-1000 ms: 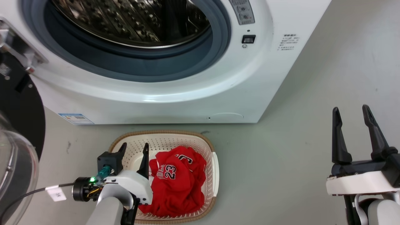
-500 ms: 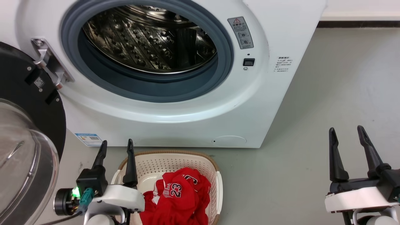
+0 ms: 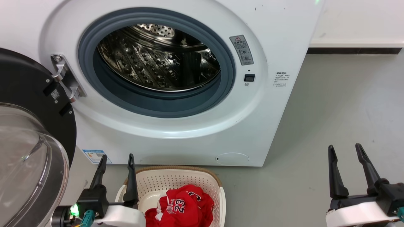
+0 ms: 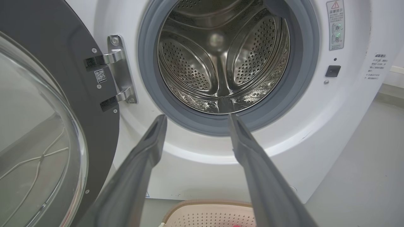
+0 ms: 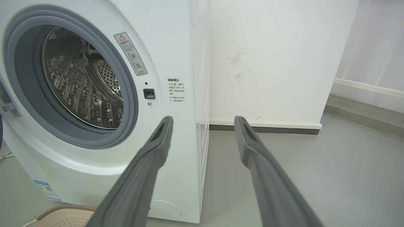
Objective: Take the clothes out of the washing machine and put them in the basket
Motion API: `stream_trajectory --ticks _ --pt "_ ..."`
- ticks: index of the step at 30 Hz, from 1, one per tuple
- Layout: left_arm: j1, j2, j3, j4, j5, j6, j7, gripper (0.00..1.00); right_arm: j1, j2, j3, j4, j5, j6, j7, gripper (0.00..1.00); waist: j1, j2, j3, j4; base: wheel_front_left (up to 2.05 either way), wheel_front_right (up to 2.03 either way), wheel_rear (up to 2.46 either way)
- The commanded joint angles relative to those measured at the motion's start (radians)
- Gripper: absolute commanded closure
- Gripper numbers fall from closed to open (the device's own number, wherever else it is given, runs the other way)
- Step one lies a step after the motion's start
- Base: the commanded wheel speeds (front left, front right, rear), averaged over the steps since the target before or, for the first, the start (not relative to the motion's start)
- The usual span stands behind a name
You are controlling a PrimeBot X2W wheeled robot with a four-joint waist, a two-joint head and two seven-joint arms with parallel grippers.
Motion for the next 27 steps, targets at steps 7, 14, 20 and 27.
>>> stream_trajectory --ticks 7,14,20,27 --pt "0.044 -0.004 0.005 0.009 0.007 0.006 -0.003 0.00 0.043 0.001 0.006 0.005 0.004 -0.001 -0.002 0.00 0.0001 0.0000 -0.033 -0.004 0.00 0.00 0.00" --pt "0.056 -0.005 0.005 0.015 0.008 0.007 -0.003 0.00 0.057 0.001 0.008 0.006 0.005 -0.001 -0.002 0.00 0.0001 0.0000 -0.046 -0.004 0.00 0.00 0.00" --pt "0.060 -0.006 0.005 0.018 0.011 0.006 -0.003 0.00 0.061 0.001 0.010 0.004 0.008 -0.001 -0.002 0.00 0.0001 0.0000 -0.050 -0.003 0.00 0.00 0.00" --pt "0.055 -0.004 0.002 0.028 0.009 0.001 0.000 1.00 0.053 0.000 0.012 0.011 0.007 0.000 0.000 1.00 0.0001 0.0000 -0.052 -0.004 0.00 0.00 0.00"
